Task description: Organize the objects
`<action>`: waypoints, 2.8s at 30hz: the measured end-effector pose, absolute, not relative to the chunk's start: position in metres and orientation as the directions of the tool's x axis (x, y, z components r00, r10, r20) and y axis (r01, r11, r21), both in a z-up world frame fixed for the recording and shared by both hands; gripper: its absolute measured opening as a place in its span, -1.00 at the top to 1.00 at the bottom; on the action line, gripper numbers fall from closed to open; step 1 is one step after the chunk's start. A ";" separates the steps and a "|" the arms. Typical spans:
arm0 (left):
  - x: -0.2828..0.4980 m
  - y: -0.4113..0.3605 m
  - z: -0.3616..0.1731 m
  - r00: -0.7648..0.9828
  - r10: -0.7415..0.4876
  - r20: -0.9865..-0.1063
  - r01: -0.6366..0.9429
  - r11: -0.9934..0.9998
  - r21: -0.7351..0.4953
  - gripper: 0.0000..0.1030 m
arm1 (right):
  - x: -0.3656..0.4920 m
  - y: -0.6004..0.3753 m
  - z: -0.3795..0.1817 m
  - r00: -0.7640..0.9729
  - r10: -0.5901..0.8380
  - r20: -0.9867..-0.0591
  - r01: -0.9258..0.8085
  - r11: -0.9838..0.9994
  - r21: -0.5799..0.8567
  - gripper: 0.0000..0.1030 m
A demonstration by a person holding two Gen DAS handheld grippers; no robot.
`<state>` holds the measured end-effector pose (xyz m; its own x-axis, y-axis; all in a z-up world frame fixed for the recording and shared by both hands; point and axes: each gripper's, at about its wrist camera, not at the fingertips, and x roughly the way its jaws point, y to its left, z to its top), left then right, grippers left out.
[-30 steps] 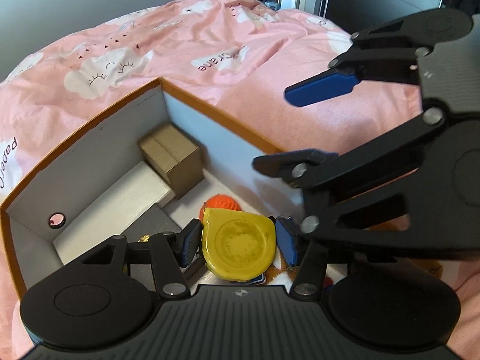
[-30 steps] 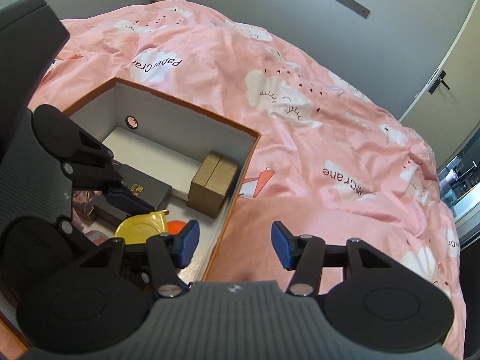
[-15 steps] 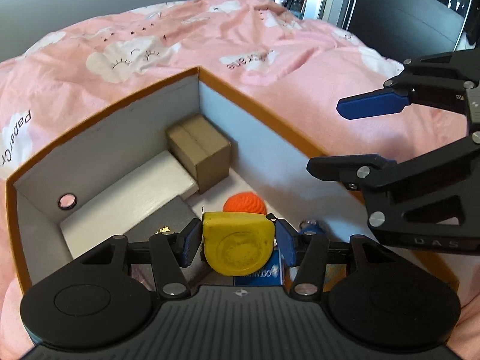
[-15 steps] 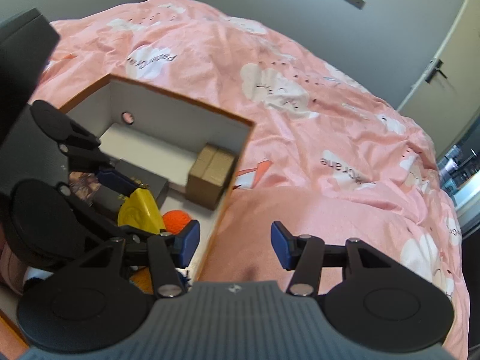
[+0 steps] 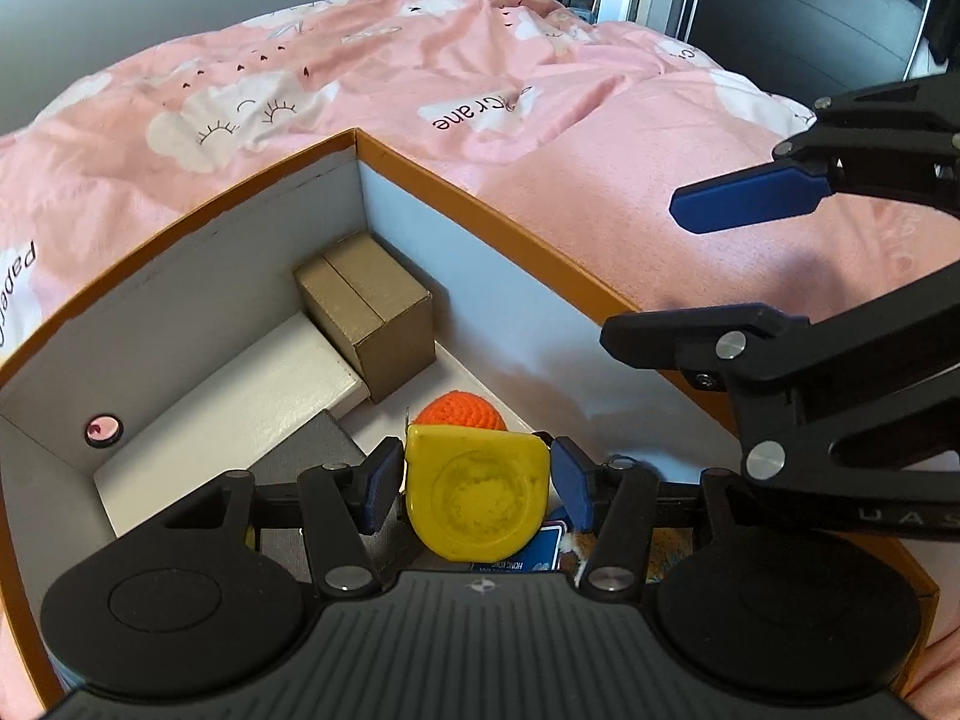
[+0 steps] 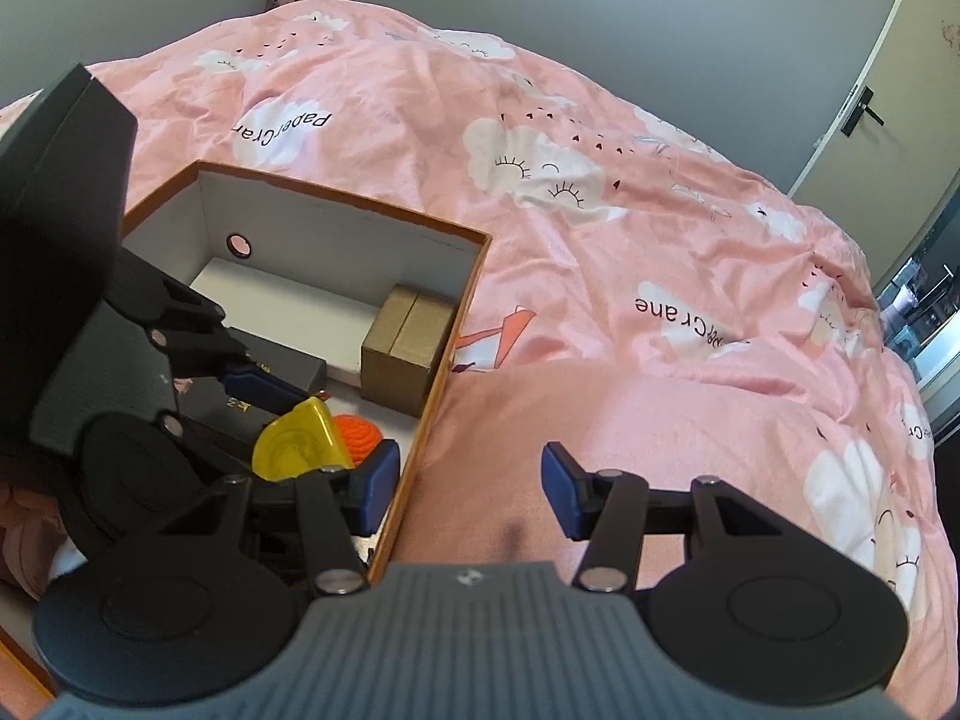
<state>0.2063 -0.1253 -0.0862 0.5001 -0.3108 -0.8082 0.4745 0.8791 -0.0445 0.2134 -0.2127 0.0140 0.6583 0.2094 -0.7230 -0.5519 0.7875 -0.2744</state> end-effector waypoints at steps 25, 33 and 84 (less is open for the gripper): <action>0.188 -0.091 -0.071 0.480 -0.361 -0.799 0.436 0.889 -0.140 0.42 | 0.206 -0.214 0.014 0.664 0.215 -0.717 -0.554 0.784 -0.279 -0.14; 0.162 -0.069 -0.042 0.555 -0.277 -0.784 0.357 0.931 -0.077 0.42 | 0.183 -0.208 0.026 0.660 0.273 -0.700 -0.562 0.798 -0.219 -0.15; 0.005 -0.024 -0.023 0.597 0.009 -0.802 -0.017 1.000 -0.002 -0.71 | 0.056 -0.190 0.017 0.509 0.388 -0.769 -0.558 0.829 0.049 -0.76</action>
